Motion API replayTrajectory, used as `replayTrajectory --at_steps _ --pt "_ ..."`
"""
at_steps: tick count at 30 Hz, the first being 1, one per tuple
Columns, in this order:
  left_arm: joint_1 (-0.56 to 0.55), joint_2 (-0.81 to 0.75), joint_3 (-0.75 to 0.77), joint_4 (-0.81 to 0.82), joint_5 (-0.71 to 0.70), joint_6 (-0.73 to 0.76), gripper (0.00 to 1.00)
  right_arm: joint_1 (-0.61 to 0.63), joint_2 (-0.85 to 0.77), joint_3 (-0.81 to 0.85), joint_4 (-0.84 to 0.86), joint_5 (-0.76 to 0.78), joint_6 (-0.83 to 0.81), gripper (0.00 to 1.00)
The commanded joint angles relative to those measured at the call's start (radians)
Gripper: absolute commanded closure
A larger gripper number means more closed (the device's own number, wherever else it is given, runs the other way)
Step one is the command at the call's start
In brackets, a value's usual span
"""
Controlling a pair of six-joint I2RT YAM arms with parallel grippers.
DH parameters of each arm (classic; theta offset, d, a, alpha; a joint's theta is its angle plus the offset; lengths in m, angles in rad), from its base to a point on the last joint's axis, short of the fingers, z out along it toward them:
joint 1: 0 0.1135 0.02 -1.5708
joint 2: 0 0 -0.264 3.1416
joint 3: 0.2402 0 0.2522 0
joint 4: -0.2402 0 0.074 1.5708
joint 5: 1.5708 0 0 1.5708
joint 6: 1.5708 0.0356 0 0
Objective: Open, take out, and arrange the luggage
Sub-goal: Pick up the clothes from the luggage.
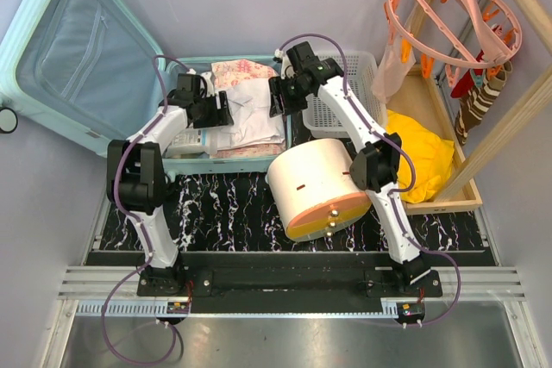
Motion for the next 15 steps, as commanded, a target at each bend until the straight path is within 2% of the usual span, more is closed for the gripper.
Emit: replayTrajectory --at_steps 1,15 --pt "0.0 -0.009 0.041 0.035 0.025 0.034 0.25 0.018 0.057 0.067 -0.004 0.052 0.007 0.39" --pt "0.01 -0.035 0.043 0.054 -0.002 0.013 0.24 0.081 0.093 0.054 -0.029 0.023 0.053 0.37"
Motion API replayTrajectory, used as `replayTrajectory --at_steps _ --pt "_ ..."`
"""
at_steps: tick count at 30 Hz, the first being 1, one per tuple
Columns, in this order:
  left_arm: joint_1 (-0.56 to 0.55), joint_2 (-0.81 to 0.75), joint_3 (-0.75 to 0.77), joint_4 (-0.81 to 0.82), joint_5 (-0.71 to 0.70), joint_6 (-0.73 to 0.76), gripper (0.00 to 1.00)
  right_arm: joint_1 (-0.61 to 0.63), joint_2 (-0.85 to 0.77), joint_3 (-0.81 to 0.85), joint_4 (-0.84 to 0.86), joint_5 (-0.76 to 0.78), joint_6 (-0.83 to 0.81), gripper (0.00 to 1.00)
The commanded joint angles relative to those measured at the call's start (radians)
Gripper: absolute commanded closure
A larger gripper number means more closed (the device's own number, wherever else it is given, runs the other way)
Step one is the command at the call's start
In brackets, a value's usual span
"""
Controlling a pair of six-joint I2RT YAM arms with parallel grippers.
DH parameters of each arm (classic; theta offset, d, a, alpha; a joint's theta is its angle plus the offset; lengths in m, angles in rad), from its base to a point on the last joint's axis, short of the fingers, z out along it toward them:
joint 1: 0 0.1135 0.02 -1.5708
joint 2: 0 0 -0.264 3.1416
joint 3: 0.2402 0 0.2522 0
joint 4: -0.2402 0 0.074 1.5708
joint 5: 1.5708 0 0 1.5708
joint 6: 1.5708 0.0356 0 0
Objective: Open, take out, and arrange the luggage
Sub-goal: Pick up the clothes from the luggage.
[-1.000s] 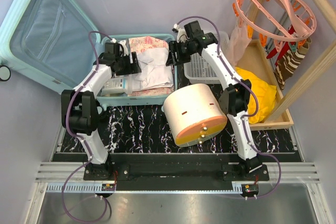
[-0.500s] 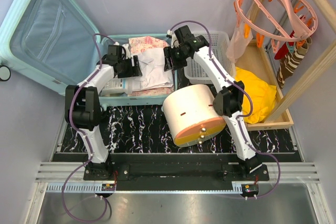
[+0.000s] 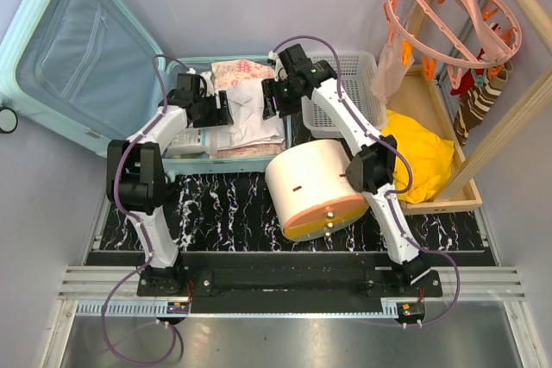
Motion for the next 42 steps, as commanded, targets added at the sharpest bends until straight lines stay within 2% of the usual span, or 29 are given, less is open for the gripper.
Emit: replayTrajectory --at_steps 1,5,16,21,28,33,42 --pt "0.009 -0.035 0.045 0.046 -0.011 0.006 0.24 0.051 0.08 0.018 -0.026 0.006 -0.006 0.37" --pt "0.011 -0.037 0.053 0.037 -0.057 0.009 0.24 0.054 0.092 0.032 -0.035 0.035 -0.001 0.36" --pt "0.02 -0.003 0.062 0.033 -0.038 0.016 0.25 0.047 0.106 0.038 -0.054 0.122 -0.008 0.22" --pt "0.02 0.035 0.075 0.03 -0.038 0.016 0.27 0.047 0.112 0.024 -0.06 0.116 -0.021 0.15" --pt "0.022 0.069 0.095 0.028 -0.054 0.018 0.33 0.045 0.109 0.022 -0.058 0.093 -0.035 0.14" --pt "0.023 0.075 0.101 0.033 -0.093 0.012 0.25 0.044 0.109 0.019 -0.058 0.075 -0.041 0.13" --pt "0.028 0.143 0.18 0.056 -0.067 0.007 0.27 0.042 0.1 -0.002 -0.055 0.053 -0.046 0.13"
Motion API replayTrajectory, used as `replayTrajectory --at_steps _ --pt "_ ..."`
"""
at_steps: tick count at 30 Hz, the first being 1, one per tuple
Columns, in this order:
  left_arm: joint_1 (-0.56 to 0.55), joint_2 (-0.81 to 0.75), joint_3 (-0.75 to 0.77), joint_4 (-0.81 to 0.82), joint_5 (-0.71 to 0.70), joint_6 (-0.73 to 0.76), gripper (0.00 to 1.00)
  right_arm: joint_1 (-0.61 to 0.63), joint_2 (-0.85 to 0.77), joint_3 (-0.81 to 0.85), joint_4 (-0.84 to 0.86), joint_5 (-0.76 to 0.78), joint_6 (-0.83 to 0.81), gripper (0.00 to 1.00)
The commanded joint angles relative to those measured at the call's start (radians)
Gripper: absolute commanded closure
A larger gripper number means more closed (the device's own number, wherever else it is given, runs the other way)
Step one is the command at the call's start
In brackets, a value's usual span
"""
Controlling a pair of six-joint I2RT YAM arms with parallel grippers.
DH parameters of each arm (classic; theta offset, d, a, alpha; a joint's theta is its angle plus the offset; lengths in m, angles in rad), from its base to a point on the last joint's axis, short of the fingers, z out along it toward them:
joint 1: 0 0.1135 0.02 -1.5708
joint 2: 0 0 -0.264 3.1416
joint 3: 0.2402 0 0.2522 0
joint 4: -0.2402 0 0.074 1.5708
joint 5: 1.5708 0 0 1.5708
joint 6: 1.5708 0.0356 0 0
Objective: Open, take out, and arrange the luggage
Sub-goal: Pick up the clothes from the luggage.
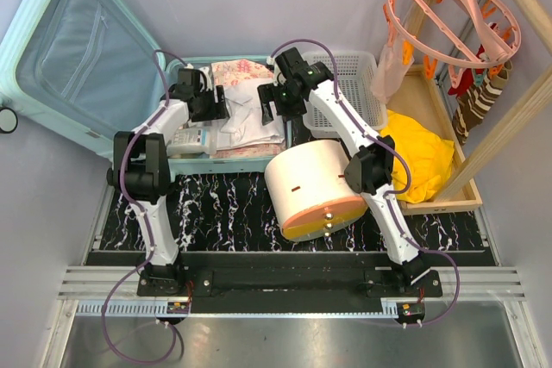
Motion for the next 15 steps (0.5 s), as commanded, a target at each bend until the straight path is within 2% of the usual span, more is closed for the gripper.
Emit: replayTrajectory --at_steps 1,5,10,15 --pt "0.012 0.046 0.08 0.055 0.01 0.006 0.3 0.021 0.092 -0.001 -0.005 -0.022 -0.019 0.13" --pt "0.013 0.066 0.097 0.061 0.037 -0.004 0.37 0.021 0.086 -0.006 -0.005 -0.025 -0.022 0.13" --pt "0.013 0.075 0.099 0.067 0.065 -0.014 0.4 0.019 0.089 -0.009 -0.006 -0.034 -0.022 0.13" --pt "0.015 0.065 0.091 0.069 0.074 -0.02 0.53 0.019 0.087 -0.012 -0.005 -0.039 -0.021 0.13"
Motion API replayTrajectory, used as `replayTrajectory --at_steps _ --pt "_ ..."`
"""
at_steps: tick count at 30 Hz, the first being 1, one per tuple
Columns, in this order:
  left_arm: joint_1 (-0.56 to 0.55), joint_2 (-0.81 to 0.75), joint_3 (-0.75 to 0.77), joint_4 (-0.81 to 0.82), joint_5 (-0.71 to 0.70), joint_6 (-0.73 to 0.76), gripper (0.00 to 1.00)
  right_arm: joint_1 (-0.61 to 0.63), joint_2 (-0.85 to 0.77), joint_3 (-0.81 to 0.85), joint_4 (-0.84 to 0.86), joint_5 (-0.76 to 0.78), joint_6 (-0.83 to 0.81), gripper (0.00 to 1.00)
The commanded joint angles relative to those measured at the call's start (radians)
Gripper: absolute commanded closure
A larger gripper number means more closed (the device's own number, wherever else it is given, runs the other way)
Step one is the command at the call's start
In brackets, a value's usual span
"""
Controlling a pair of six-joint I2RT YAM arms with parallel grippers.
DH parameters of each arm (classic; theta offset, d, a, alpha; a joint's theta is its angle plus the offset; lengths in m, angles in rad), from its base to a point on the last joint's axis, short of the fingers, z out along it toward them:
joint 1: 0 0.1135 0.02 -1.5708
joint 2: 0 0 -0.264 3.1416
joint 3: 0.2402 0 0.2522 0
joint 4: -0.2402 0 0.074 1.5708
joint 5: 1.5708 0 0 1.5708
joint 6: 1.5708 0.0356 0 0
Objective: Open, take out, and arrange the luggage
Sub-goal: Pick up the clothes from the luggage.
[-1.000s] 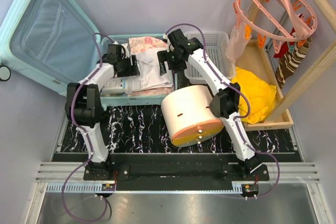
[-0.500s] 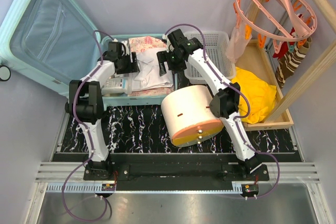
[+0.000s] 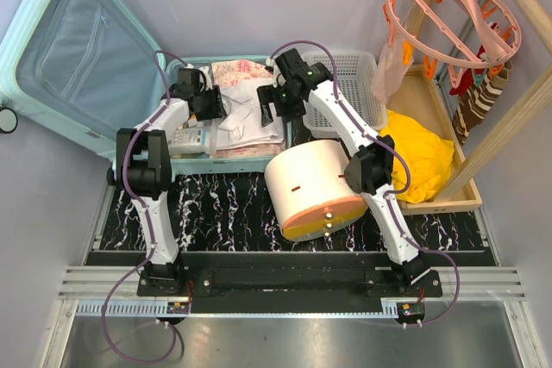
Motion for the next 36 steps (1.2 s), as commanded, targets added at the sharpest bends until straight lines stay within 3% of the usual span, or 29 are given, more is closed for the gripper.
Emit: replayTrajectory --at_steps 1,3,8,9,11,29,36 --pt "0.003 -0.003 0.037 0.047 0.034 -0.008 0.55 0.019 0.087 0.001 -0.006 -0.016 -0.013 0.13" --pt "0.004 -0.014 0.034 0.049 0.035 -0.011 0.65 0.019 0.087 0.0 -0.004 -0.016 -0.015 0.13" --pt "0.004 -0.037 0.046 0.052 0.05 -0.028 0.78 0.019 0.086 -0.003 -0.004 -0.014 -0.018 0.12" --pt "0.003 -0.043 0.048 0.053 0.055 -0.031 0.89 0.019 0.086 -0.005 -0.004 -0.014 -0.02 0.12" --pt "0.003 -0.057 0.057 0.058 0.066 -0.048 0.97 0.019 0.086 -0.005 -0.005 -0.014 -0.018 0.13" --pt "0.003 -0.221 0.032 0.114 0.166 -0.201 1.0 0.012 -0.035 -0.005 -0.024 0.114 -0.06 0.12" --pt "0.003 -0.249 0.074 0.15 0.284 -0.241 1.0 -0.004 -0.104 0.018 -0.022 0.098 -0.032 0.08"
